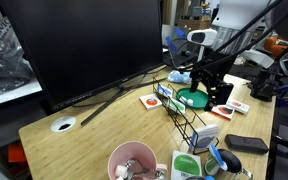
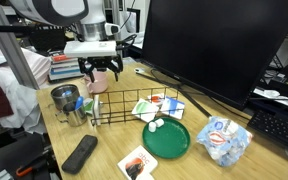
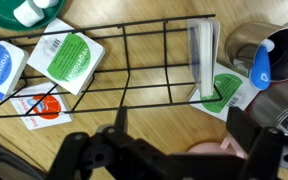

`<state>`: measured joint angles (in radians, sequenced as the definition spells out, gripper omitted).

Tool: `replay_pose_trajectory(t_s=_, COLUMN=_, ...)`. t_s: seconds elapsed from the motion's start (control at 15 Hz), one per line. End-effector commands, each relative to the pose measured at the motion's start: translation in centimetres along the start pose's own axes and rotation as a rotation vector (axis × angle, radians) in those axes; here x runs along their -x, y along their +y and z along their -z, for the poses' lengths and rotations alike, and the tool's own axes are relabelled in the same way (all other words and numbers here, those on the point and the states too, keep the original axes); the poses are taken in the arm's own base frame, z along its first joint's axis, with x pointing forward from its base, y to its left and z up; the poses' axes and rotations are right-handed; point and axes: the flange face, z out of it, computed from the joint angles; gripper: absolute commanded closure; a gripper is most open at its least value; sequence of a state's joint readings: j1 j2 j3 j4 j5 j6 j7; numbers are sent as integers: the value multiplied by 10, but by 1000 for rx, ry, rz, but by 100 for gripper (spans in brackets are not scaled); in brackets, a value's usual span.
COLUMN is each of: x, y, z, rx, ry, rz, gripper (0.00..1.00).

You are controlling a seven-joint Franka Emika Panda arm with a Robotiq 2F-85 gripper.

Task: Put the book on the black rack

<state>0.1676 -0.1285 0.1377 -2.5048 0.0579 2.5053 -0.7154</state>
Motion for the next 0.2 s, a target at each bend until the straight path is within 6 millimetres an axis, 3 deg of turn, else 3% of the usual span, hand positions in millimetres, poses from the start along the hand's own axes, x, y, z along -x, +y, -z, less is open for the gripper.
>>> replay_pose_trajectory(t_s=0.0, x=0, y=0, z=0, rx=-2, ry=-3, rz=-1, gripper=0)
replay_pose_trajectory(t_s=0.13, x=0, y=0, z=-1, rx=-2, ry=-3, rz=-2, gripper=0)
